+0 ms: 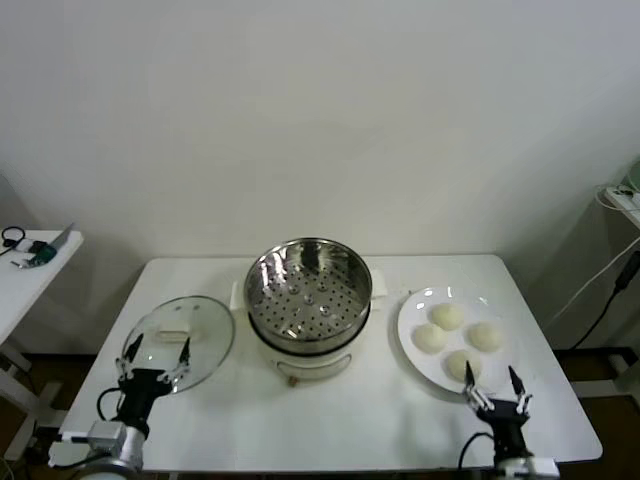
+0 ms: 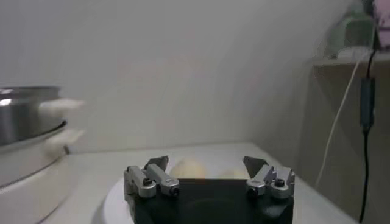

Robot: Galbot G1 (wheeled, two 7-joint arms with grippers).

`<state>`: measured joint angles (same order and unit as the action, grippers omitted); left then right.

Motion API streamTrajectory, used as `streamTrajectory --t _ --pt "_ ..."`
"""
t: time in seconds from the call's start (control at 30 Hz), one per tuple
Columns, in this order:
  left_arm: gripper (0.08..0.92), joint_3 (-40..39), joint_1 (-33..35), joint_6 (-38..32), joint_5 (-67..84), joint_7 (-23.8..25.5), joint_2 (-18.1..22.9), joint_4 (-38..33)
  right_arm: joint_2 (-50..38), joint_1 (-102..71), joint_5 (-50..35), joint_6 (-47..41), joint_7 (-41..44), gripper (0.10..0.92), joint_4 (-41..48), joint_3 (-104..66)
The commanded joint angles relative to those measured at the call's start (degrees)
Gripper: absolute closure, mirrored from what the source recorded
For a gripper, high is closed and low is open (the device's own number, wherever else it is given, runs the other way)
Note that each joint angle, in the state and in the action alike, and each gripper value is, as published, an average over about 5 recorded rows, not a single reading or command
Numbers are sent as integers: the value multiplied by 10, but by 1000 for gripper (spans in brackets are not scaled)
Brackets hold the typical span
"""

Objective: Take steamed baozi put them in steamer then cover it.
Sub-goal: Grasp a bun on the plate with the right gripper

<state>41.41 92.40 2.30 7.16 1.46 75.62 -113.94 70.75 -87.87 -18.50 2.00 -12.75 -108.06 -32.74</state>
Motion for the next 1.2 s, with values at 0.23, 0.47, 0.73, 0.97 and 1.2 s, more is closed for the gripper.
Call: streamTrajectory --t 0.23,0.47,0.73,0.97,1.2 --pt "177 -7 -3 -1 0 1 -5 -3 -367 412 -59 -333 84 203 89 211" --pt "177 -14 -4 -4 -5 2 1 1 -541 612 51 -281 479 203 187 445" --pt "177 -31 -1 -12 -26 3 13 7 -526 919 180 -107 759 203 300 754" --pt "177 -31 4 -14 -31 4 14 7 -394 1142 158 -75 810 203 400 1022" --pt "177 -21 6 -14 -28 6 12 7 -289 1154 125 -80 804 203 496 1085"
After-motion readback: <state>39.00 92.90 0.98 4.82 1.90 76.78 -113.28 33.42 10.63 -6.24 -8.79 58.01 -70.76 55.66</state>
